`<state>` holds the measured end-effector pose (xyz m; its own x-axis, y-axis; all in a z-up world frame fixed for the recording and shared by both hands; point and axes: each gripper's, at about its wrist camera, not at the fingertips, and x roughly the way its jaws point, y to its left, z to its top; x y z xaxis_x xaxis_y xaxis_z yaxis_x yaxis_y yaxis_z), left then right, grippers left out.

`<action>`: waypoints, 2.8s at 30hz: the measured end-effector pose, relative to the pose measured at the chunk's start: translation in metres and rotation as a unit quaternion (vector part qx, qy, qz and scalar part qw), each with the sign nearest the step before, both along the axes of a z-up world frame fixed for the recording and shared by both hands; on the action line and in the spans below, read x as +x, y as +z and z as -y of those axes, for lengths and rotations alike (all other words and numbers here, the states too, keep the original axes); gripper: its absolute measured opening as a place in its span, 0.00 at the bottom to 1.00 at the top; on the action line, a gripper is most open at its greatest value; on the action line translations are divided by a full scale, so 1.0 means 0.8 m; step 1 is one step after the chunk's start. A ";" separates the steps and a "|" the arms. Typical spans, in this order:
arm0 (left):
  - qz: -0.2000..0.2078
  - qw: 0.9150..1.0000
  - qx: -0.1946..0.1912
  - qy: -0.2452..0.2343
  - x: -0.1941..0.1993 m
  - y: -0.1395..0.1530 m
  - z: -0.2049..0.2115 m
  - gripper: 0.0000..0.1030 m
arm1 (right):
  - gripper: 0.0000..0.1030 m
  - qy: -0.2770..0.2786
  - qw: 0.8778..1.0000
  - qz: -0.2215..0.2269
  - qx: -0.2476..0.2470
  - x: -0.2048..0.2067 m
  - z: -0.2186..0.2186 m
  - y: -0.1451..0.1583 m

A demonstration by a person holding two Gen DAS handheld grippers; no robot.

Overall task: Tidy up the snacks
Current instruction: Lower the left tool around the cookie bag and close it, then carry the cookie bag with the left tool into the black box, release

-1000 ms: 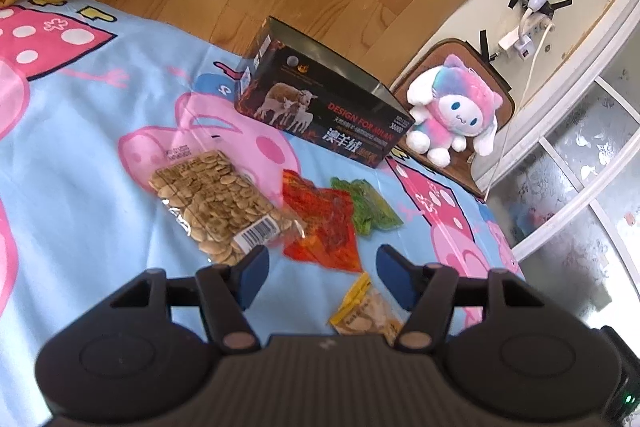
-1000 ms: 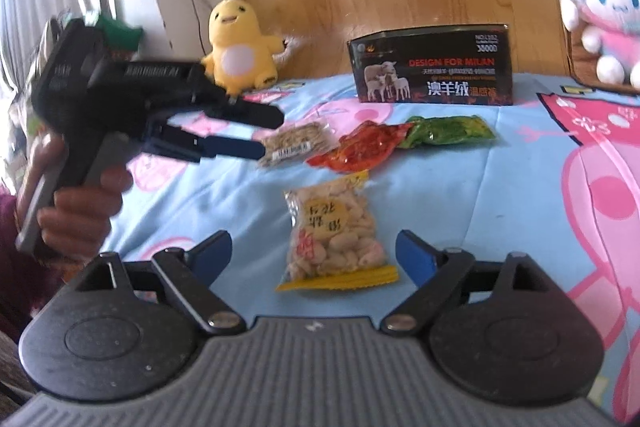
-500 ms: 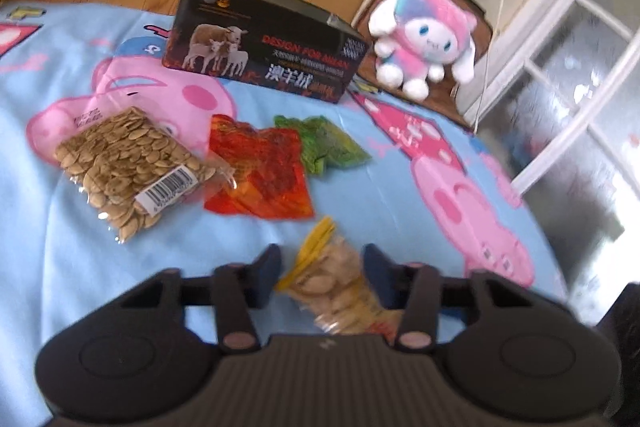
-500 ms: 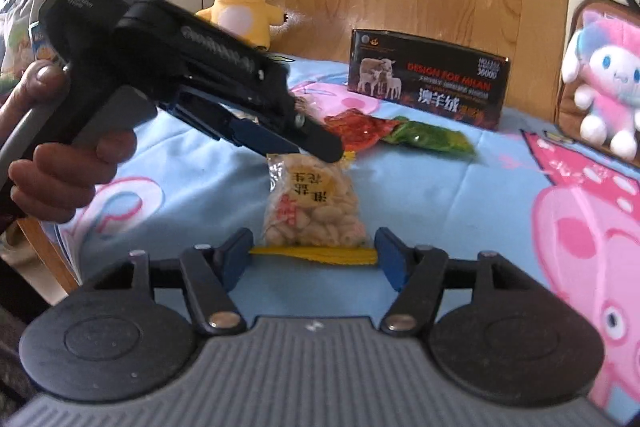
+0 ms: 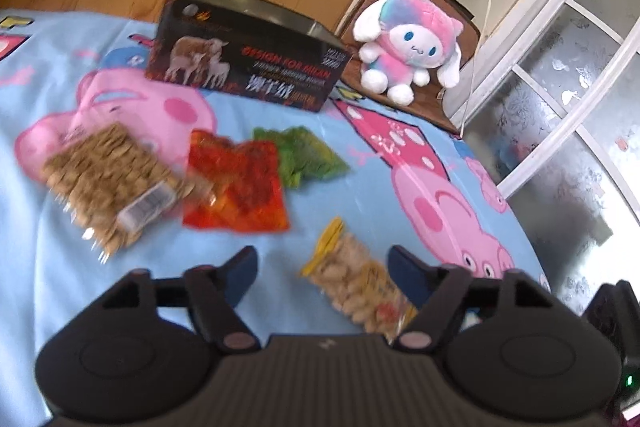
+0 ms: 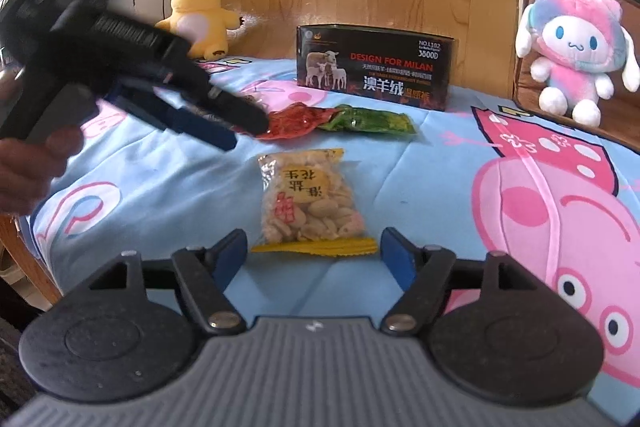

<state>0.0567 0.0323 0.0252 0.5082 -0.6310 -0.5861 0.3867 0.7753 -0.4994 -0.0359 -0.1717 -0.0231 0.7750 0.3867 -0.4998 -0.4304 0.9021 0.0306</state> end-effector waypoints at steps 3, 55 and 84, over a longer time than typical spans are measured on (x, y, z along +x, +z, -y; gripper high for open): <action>0.002 1.000 0.011 -0.022 0.009 0.002 0.022 0.74 | 0.74 -0.002 1.000 -0.002 0.000 -0.002 0.003 0.000; 0.050 0.998 -0.032 -0.005 -0.010 0.038 -0.009 0.43 | 0.37 -0.020 0.997 0.070 -0.020 0.041 -0.043 0.027; 0.103 0.994 -0.021 0.034 0.188 0.097 -0.033 0.44 | 0.21 -0.028 0.990 0.130 0.056 0.242 -0.025 0.103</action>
